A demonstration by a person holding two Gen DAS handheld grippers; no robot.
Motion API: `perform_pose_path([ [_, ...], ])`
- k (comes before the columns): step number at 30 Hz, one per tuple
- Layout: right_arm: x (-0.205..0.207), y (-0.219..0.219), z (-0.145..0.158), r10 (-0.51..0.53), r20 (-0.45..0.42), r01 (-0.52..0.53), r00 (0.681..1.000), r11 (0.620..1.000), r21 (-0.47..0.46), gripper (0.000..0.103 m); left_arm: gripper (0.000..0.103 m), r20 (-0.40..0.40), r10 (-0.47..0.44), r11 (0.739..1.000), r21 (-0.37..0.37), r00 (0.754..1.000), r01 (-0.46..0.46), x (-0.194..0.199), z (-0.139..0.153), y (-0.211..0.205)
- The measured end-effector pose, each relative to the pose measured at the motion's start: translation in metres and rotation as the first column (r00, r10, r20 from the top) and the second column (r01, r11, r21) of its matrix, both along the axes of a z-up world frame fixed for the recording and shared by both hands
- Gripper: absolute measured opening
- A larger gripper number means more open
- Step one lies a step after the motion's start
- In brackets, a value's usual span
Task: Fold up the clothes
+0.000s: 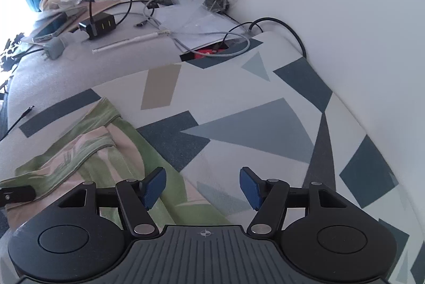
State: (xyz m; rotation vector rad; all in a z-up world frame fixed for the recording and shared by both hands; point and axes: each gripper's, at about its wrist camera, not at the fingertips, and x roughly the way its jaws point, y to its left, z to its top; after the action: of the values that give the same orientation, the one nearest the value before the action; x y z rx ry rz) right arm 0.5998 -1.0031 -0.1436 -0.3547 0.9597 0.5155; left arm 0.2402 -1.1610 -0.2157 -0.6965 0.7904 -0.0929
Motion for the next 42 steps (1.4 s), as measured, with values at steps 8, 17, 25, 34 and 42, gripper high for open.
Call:
perform_pose_path([
  [8, -0.018, -0.072, -0.002, -0.233, 0.037, 0.235, 0.972, 0.971, -0.050, 0.061, 0.032, -0.033, -0.142, 0.987, -0.085, 0.989, 0.139, 0.039, -0.004, 0.006],
  [17, -0.046, -0.144, -0.004, -0.451, 0.045, 0.453, 0.891, 0.889, -0.062, 0.066, 0.004, 0.081, -0.144, 0.989, 0.036, 0.986, 0.141, 0.051, 0.039, 0.009],
  [25, -0.071, -0.152, -0.006, -0.511, 0.040, 0.512, 0.859, 0.858, -0.030, 0.070, 0.001, -0.013, -0.179, 0.983, 0.026, 0.984, 0.179, 0.058, 0.022, 0.034],
  [34, -0.122, -0.175, -0.005, -0.647, 0.046, 0.647, 0.761, 0.762, 0.031, 0.073, 0.051, 0.001, -0.435, 0.892, 0.142, 0.901, 0.430, 0.125, 0.034, -0.007],
  [42, -0.169, -0.203, -0.008, -0.775, 0.007, 0.770, 0.632, 0.629, 0.108, 0.074, 0.051, -0.065, -0.537, 0.828, 0.153, 0.841, 0.540, 0.147, 0.029, -0.028],
])
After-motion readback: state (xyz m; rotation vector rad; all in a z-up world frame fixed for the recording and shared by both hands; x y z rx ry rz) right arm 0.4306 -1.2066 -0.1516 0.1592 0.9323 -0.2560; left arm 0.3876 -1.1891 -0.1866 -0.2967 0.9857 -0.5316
